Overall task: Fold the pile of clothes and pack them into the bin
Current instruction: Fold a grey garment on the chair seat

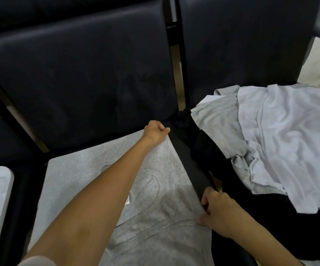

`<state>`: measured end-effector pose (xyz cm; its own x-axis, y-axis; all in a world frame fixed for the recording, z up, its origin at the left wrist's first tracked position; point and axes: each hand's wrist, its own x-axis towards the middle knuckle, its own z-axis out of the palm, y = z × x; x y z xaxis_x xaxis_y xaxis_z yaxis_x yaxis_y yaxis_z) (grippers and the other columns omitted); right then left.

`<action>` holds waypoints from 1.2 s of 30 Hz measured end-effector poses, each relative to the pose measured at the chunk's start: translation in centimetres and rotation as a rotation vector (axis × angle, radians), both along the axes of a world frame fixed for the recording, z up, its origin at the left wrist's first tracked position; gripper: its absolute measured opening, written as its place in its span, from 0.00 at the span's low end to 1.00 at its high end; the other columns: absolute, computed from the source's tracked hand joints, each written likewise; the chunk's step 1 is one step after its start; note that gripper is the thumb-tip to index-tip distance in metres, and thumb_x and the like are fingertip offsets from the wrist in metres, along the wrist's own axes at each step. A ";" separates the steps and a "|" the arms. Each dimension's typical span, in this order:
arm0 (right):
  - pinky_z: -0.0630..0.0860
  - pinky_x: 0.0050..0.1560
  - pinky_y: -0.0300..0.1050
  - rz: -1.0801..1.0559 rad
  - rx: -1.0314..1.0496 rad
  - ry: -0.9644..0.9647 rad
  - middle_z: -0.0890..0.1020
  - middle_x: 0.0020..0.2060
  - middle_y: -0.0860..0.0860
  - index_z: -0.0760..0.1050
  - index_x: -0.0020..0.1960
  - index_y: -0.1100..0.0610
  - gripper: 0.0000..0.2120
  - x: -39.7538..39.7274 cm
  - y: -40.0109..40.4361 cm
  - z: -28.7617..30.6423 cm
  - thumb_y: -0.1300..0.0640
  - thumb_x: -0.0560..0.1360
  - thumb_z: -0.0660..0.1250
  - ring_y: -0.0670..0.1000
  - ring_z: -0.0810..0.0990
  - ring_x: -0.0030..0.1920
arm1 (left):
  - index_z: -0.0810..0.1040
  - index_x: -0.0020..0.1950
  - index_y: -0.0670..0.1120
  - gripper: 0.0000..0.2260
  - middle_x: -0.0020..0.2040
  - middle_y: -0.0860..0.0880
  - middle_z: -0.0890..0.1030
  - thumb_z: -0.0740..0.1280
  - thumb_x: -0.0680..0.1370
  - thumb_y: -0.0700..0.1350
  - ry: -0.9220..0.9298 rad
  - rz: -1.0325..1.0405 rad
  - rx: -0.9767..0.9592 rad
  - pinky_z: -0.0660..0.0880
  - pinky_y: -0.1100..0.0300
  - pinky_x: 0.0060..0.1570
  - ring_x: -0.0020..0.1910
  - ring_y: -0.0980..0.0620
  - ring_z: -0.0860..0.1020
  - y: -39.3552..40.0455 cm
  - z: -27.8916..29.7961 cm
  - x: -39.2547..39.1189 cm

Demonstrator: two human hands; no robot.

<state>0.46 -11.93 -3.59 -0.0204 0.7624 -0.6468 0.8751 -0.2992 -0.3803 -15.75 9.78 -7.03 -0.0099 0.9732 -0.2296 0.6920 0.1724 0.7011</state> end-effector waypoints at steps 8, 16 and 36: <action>0.72 0.39 0.39 0.018 0.008 0.004 0.75 0.49 0.50 0.69 0.48 0.54 0.14 1.1 0.2 0.2 0.48 0.73 0.72 0.50 0.76 0.48 | 0.78 0.57 0.55 0.15 0.71 0.57 0.61 0.75 0.72 0.53 0.298 -0.822 0.054 0.59 0.56 0.68 0.69 0.55 0.59 -0.1 1.7 -3.2; 0.68 0.30 0.31 -0.086 0.183 0.334 0.74 0.26 0.44 0.70 0.32 0.53 0.13 2.8 0.9 1.5 0.58 0.69 0.73 0.40 0.71 0.27 | 0.77 0.43 0.48 0.09 0.51 0.49 0.79 0.68 0.77 0.53 0.536 -0.819 0.152 0.73 0.56 0.53 0.54 0.52 0.76 -2.5 7.3 -5.1; 0.72 0.35 0.33 0.417 0.786 0.462 0.81 0.32 0.44 0.80 0.49 0.47 0.11 -3.5 -2.9 33.0 0.47 0.70 0.77 0.44 0.77 0.33 | 0.80 0.40 0.51 0.07 0.41 0.57 0.82 0.77 0.70 0.49 0.185 -0.068 0.608 0.75 0.68 0.39 0.39 0.59 0.80 -30.7 37.7 -26.0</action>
